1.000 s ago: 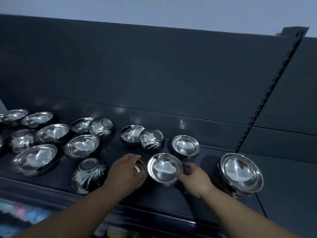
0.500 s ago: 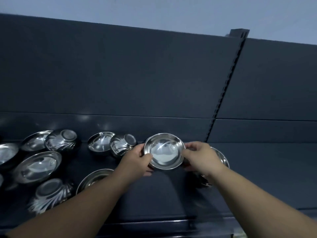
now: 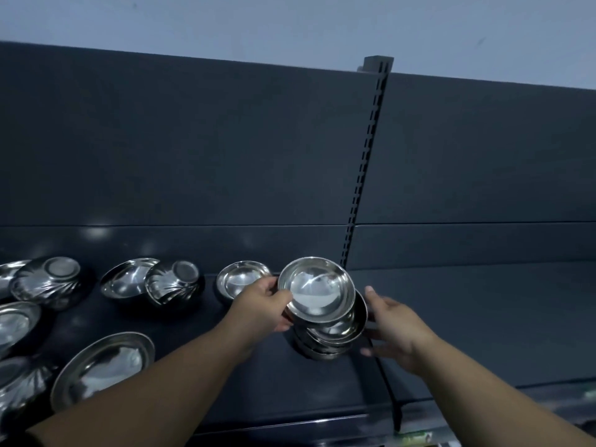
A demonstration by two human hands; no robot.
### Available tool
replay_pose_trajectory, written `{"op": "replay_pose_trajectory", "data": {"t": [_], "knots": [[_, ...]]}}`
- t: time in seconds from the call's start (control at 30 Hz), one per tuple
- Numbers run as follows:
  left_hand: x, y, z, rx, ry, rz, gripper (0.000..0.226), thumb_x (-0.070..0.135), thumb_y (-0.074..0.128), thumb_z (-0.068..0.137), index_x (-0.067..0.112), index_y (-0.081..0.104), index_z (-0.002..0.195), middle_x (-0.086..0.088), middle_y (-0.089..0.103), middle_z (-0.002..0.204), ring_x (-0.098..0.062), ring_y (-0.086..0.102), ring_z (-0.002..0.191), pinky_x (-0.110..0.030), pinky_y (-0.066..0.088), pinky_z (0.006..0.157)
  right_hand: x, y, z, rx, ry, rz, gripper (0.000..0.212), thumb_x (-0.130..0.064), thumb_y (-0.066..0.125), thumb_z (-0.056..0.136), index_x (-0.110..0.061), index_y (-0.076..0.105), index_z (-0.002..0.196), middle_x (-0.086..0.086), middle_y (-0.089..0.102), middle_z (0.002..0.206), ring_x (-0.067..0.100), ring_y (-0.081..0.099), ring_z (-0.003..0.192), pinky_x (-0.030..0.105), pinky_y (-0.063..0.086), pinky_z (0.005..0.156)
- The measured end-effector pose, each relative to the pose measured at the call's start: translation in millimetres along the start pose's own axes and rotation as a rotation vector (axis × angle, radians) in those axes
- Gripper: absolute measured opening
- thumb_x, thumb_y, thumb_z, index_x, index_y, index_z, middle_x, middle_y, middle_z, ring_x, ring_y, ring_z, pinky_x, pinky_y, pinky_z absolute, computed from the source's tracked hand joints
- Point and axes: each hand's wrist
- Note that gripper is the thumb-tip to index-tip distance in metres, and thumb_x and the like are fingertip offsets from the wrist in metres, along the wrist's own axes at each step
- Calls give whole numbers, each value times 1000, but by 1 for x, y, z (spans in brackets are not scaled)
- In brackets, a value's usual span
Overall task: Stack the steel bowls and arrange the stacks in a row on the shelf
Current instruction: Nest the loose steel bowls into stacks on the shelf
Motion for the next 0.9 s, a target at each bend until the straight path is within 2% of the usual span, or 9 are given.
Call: {"op": "replay_pose_trajectory", "data": {"t": [0.13, 0.2, 0.33, 0.43, 0.5, 0.6, 0.67, 0.8, 0.9], "knots": [[-2, 8, 0, 66, 10, 59, 31, 19, 60, 88, 16, 59, 119, -4, 72, 95, -20, 69, 76, -29, 57, 65, 3, 1, 10, -126, -13, 151, 43, -56, 44, 95, -20, 65, 106, 3, 75, 102, 23, 69, 100, 43, 57, 87], [-3, 12, -1, 98, 8, 108, 35, 25, 60, 87, 17, 60, 121, 0, 71, 101, -14, 69, 81, -24, 55, 64, 4, 5, 17, -151, -60, 129, 40, -55, 47, 95, -22, 67, 106, 1, 76, 101, 22, 70, 99, 42, 56, 90], [-5, 21, 0, 132, 21, 182, 16, 35, 58, 89, 26, 69, 97, 9, 71, 88, -5, 65, 78, -20, 51, 62, 10, 9, 34, -70, -194, -69, 37, -42, 69, 84, -22, 68, 115, -3, 75, 102, 20, 72, 93, 44, 56, 92], [-9, 24, 3, 158, 23, 187, 24, 43, 52, 94, 28, 68, 85, 10, 70, 86, -6, 64, 81, -25, 54, 73, 8, 7, 41, 9, -261, -185, 24, -26, 70, 83, -22, 72, 106, -6, 75, 94, 14, 71, 86, 39, 58, 88], [-19, 23, 7, 172, 8, 199, 33, 50, 44, 95, 28, 68, 90, 10, 69, 94, -7, 63, 91, -27, 50, 83, 6, 6, 46, 34, -285, -255, 19, -23, 68, 81, -23, 74, 99, -7, 75, 87, 14, 72, 81, 36, 59, 84], [-36, 21, 11, 175, -17, 155, 41, 56, 39, 89, 32, 68, 106, 9, 71, 106, -14, 65, 102, -40, 48, 99, 6, 6, 54, 37, -304, -304, 16, -27, 67, 78, -24, 74, 92, -7, 76, 80, 14, 72, 77, 38, 60, 81], [-46, 22, 13, 168, -26, 124, 33, 50, 43, 90, 37, 67, 109, 11, 71, 106, -15, 66, 102, -44, 51, 96, 6, 6, 58, 31, -305, -299, 13, -28, 67, 79, -24, 74, 89, -7, 76, 79, 14, 72, 77, 38, 60, 80], [-47, 29, 9, 147, -97, -19, 24, 34, 47, 98, 33, 61, 118, 2, 70, 104, -21, 68, 90, -37, 59, 70, 7, 6, 64, 30, -293, -282, 10, -28, 66, 81, -25, 74, 85, -6, 76, 79, 16, 73, 78, 40, 60, 80], [-44, 35, 7, 112, -124, -173, 28, 35, 44, 100, 28, 58, 122, 4, 69, 108, -21, 68, 95, -33, 56, 72, 5, 4, 67, 13, -288, -216, 11, -33, 66, 85, -24, 73, 86, -4, 76, 82, 19, 73, 81, 44, 59, 83]]}}
Point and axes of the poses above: each hand's wrist, its own z-axis towards the middle knuckle, its own y-axis out of the palm, x = y × z
